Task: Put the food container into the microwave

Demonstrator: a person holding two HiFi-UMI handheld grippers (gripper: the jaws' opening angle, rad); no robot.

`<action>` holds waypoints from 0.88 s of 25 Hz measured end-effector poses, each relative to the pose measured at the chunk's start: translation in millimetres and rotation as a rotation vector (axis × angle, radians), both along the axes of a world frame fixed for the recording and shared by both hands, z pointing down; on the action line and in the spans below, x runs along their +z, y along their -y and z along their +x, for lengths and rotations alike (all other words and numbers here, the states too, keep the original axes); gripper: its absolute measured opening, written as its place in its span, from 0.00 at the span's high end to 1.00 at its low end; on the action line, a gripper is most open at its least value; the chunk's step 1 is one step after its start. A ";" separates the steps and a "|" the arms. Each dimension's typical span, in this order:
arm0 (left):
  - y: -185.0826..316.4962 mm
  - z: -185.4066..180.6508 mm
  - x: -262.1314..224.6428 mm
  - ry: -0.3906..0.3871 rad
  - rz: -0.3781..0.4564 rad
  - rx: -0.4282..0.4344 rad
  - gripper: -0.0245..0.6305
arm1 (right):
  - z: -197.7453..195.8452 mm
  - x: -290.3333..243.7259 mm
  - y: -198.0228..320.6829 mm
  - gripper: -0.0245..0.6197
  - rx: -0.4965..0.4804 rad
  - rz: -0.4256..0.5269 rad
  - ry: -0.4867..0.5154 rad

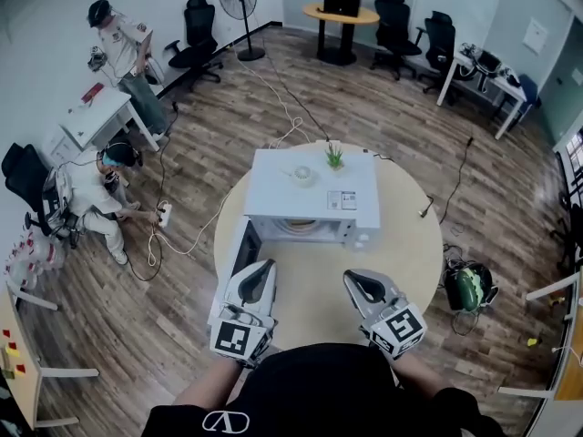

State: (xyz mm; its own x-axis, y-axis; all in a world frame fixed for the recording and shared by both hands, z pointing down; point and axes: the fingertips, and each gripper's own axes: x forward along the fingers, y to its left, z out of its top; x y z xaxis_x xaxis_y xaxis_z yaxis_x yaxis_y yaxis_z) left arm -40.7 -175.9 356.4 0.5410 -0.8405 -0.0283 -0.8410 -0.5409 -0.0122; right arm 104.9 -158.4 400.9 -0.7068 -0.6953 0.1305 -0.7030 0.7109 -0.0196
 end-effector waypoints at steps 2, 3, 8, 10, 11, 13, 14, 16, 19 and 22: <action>1.3 -1.8 -5.5 0.005 0.014 -0.004 0.96 | 17.2 -15.9 7.0 0.95 0.066 0.029 0.059; 2.0 -2.3 -8.0 0.006 0.021 -0.005 0.96 | 25.6 -22.5 10.0 0.95 0.097 0.045 0.079; -0.2 -3.4 -17.0 -0.014 0.038 -0.016 0.96 | 49.6 -33.5 14.2 0.95 0.183 0.068 0.121; -2.1 -3.6 -20.2 -0.018 0.041 -0.018 0.96 | 52.6 -35.0 12.3 0.95 0.202 0.083 0.118; -2.6 -4.1 -21.3 -0.019 0.043 -0.018 0.96 | 53.4 -35.3 11.6 0.95 0.211 0.090 0.117; -3.1 -6.0 -23.2 -0.020 0.048 -0.022 0.96 | 54.6 -36.0 11.2 0.95 0.224 0.099 0.122; -3.7 -7.0 -24.8 -0.022 0.052 -0.024 0.96 | 54.9 -36.8 10.6 0.95 0.229 0.103 0.126; -5.9 -8.5 -30.7 -0.037 0.077 -0.025 0.96 | 55.3 -38.9 7.9 0.95 0.235 0.109 0.130; -8.1 -10.8 -37.8 -0.059 0.111 -0.030 0.96 | 55.0 -40.3 3.8 0.95 0.235 0.110 0.135; -7.7 -12.8 -37.5 -0.053 0.108 -0.041 0.96 | 53.6 -42.9 2.1 0.95 0.229 0.119 0.137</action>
